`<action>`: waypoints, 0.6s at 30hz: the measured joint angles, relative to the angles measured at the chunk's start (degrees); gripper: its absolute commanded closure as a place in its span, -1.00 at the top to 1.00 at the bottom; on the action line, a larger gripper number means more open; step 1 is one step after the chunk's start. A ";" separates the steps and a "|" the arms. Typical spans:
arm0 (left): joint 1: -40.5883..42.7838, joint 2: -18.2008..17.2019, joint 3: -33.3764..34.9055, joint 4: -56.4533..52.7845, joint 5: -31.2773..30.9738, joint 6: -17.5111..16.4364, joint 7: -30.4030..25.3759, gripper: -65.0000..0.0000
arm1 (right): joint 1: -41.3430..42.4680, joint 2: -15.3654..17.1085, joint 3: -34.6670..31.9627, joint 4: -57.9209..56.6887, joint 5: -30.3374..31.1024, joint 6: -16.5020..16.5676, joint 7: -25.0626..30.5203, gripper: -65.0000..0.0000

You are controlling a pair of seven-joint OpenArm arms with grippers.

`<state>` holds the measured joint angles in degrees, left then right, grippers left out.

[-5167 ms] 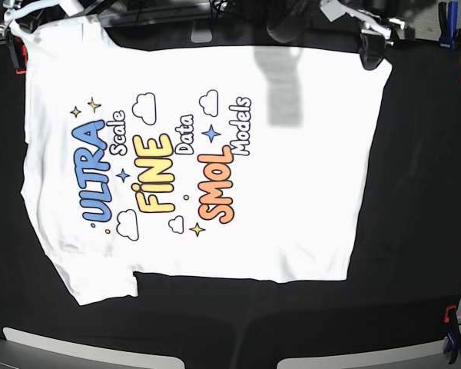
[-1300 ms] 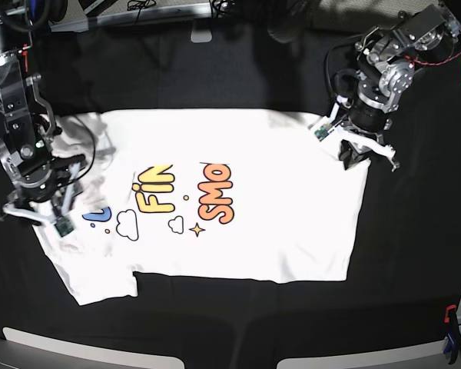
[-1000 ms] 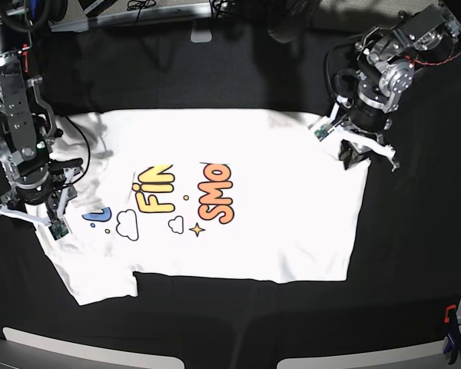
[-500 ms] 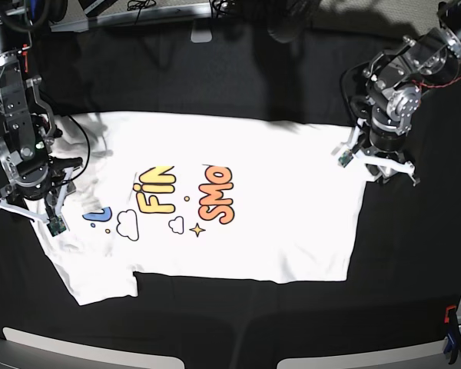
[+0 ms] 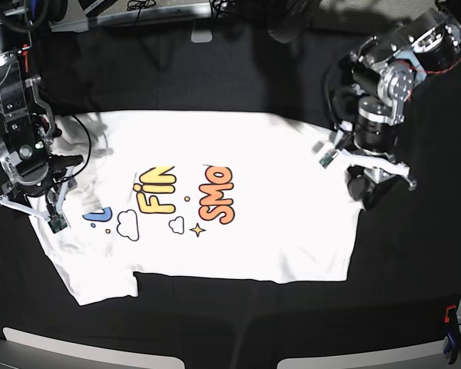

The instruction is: Layout the t-shirt on the table in an organized manner, then fold the t-shirt properly

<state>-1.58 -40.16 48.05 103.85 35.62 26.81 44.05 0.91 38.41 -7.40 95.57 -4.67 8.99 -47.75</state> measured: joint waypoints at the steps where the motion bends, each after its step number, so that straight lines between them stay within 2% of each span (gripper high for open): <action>1: 0.02 0.00 0.00 -0.04 -1.64 -1.29 0.31 -0.44 | 0.00 0.00 0.00 0.00 0.00 0.00 0.00 0.05; 2: -0.02 -0.02 -0.02 -0.26 -3.76 -3.91 1.16 -0.44 | 0.00 0.00 0.00 0.00 -0.02 -0.02 -0.02 0.05; 4: 0.02 -0.35 0.00 -1.57 -6.21 -5.90 1.38 -0.44 | 0.00 0.00 0.00 0.00 0.00 0.00 -0.09 0.05; 7: -0.02 -0.70 0.00 -5.07 -6.95 -6.01 2.49 -0.44 | 0.00 0.00 0.00 0.00 0.00 0.00 -0.11 0.05; 11: -0.48 -1.29 0.00 -8.00 -8.87 -7.45 6.67 -0.44 | 0.00 0.00 0.00 0.00 0.00 0.00 -0.11 0.05; 13: 0.02 -1.29 -0.02 -7.69 -6.19 -7.28 5.75 -0.44 | 0.00 0.00 0.00 0.04 0.02 0.02 0.07 0.05; 15: 1.62 -1.29 -0.04 -5.60 -0.94 -5.64 3.52 -0.44 | 0.00 0.00 0.00 0.02 -0.13 0.76 -0.13 0.05; 16: 2.69 -1.29 -0.09 -3.72 0.55 -5.57 2.34 -0.44 | 0.02 0.02 0.02 0.09 -0.61 3.06 0.24 0.05; 18: 5.09 -1.25 -0.07 0.28 1.44 -6.03 0.98 -0.44 | -0.31 0.11 0.02 1.01 -0.48 5.29 1.57 0.05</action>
<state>3.51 -41.41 47.99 104.14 37.06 20.78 45.04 0.60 38.52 -7.38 96.57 -5.15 14.28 -46.17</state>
